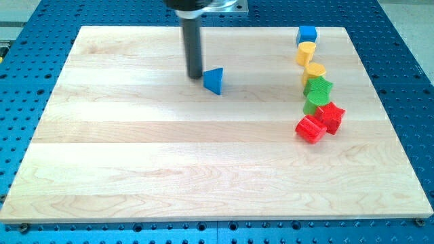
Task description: Move the blue triangle below the red star
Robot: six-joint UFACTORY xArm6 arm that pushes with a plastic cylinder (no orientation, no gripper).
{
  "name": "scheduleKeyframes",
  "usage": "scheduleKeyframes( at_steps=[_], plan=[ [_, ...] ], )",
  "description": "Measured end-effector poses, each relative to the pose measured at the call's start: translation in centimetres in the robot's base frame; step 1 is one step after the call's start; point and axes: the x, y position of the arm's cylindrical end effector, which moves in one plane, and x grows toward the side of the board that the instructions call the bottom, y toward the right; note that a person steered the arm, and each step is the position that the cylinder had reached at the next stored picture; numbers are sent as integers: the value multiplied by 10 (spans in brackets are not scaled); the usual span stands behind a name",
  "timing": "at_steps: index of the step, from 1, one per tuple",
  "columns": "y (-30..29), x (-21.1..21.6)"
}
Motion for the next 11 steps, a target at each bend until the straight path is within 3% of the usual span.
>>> scheduleKeyframes(
  at_steps=[1,3,4,5,6,7,8,9,11],
  plan=[
    [46,37],
    [85,140],
    [40,101],
    [14,99],
    [17,134],
    [65,157],
    [64,168],
    [22,177],
    [114,188]
  ],
)
